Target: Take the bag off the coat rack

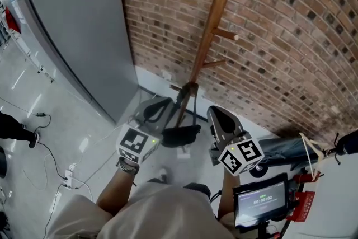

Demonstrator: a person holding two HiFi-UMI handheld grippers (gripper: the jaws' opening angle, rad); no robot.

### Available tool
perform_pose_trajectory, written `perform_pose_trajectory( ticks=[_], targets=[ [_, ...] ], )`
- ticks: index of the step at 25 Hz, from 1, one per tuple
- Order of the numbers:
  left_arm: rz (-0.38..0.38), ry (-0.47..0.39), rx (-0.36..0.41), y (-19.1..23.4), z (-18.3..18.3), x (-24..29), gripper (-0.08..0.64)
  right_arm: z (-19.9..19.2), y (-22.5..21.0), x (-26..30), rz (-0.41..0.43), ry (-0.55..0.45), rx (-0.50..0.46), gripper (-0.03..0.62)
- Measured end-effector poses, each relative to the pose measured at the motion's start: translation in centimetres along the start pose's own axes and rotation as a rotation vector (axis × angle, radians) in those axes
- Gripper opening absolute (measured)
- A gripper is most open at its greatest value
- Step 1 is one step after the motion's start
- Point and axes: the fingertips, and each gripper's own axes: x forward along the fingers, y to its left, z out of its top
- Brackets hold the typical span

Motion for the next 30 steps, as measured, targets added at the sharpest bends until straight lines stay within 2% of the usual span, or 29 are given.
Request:
perform_pose_trajectory(
  ticks=[7, 12, 19, 23, 30],
  targets=[
    [-0.005, 0.023, -0.011, 1.1, -1.1, 0.9, 0.0, -0.5, -1.1, 1.5, -0.032, 0.006, -0.002, 0.003],
    [0.012, 0.011, -0.006, 1.7, -0.9, 1.4, 0.0, -0.6, -1.7, 2.7, -0.02, 0.005, 0.012, 0.005],
    [0.063, 0.058, -0.02, 1.8, -2.4, 2.2, 0.0, -1.2, -3.8, 3.2, 0.008, 0.032, 0.032, 0.009],
    [0.108, 0.067, -0.022, 1.6, -3.2, 2.8, 0.002, -2.3, -4.9, 3.1, 0.036, 0.07, 0.029, 0.039],
    [0.186, 0.135, -0.016, 0.9, -5.6, 3.4, 0.032, -4.7, -5.8, 3.7, 0.118, 0.158, 0.0, 0.078]
  ],
)
